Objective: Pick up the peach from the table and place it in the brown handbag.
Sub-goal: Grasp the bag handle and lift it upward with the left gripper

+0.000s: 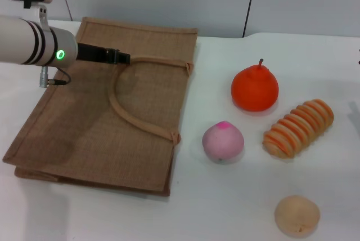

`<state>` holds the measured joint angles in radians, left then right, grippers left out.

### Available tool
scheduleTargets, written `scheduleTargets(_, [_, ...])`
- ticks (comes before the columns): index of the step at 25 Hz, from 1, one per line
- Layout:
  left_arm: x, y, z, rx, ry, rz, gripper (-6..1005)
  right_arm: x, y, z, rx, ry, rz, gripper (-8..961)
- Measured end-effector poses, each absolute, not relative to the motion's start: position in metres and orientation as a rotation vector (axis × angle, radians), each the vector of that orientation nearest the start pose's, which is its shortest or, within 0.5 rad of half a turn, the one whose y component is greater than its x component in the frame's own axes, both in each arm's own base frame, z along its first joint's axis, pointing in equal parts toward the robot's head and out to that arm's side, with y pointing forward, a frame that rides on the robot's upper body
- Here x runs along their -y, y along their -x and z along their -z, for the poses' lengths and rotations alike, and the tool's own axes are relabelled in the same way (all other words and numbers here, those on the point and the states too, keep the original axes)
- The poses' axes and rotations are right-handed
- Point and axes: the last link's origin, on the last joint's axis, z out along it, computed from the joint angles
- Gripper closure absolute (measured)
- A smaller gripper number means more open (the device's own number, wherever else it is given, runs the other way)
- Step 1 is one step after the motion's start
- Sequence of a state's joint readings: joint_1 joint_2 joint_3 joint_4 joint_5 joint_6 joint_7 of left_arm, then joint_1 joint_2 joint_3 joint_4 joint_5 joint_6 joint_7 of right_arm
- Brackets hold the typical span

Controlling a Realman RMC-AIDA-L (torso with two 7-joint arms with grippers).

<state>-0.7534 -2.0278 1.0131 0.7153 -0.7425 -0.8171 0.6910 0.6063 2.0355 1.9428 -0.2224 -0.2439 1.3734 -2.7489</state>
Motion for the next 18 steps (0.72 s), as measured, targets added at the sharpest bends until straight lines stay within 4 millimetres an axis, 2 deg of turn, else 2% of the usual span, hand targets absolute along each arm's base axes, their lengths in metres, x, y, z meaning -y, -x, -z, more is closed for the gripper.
scheduleTargets(18, [-0.452,0.255,0.008,1.147,2.109,0.033,424,-0.338,-0.330,-0.005,-0.626,1.616,-0.826,163])
